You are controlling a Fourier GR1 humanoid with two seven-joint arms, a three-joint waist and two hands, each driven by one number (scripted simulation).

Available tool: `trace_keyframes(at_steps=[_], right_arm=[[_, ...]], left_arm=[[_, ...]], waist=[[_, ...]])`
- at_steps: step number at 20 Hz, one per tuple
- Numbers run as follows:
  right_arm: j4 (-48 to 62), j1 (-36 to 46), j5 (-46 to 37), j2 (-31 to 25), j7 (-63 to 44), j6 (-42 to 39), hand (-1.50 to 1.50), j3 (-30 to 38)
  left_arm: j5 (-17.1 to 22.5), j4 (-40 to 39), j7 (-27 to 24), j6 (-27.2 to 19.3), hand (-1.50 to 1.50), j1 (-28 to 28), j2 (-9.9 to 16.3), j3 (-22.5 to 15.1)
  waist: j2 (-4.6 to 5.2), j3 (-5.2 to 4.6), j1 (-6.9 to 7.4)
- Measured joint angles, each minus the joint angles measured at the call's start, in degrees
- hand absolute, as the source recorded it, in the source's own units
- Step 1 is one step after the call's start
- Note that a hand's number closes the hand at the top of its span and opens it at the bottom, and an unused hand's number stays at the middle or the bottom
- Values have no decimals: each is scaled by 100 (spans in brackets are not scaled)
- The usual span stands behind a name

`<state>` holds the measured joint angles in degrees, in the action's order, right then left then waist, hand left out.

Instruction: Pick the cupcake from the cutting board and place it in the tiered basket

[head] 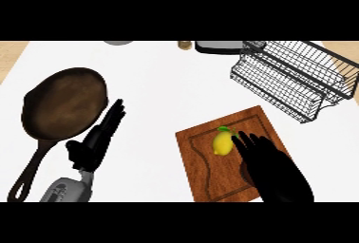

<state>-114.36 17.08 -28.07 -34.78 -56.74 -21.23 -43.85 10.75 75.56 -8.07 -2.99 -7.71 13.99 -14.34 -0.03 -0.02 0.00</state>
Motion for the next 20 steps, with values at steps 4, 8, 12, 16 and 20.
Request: trace_keyframes(at_steps=[4, 8, 12, 16, 20], right_arm=[[16, -291, -277, 68, 80, -36, -150, 179], [349, -583, -655, 225, 247, -12, -150, 269], [670, -719, -861, 409, 533, -77, -150, 546], [967, -844, -1100, 583, 889, -223, -150, 780], [1391, -970, -1426, 793, 1337, -122, -150, 965]], left_arm=[[-34, 97, 99, 93, 0, 35, 31, 111], [-103, 190, 92, 173, 0, 132, 8, 175], [-180, 186, 115, 240, 0, 120, -79, 290], [-298, 155, 146, 310, 0, 83, -179, 404], [-396, 165, 174, 398, 0, 108, -262, 502]], waist=[[-2, 1, -8], [-1, 2, -2], [1, 2, -1], [2, 2, -1], [2, 2, 2]])
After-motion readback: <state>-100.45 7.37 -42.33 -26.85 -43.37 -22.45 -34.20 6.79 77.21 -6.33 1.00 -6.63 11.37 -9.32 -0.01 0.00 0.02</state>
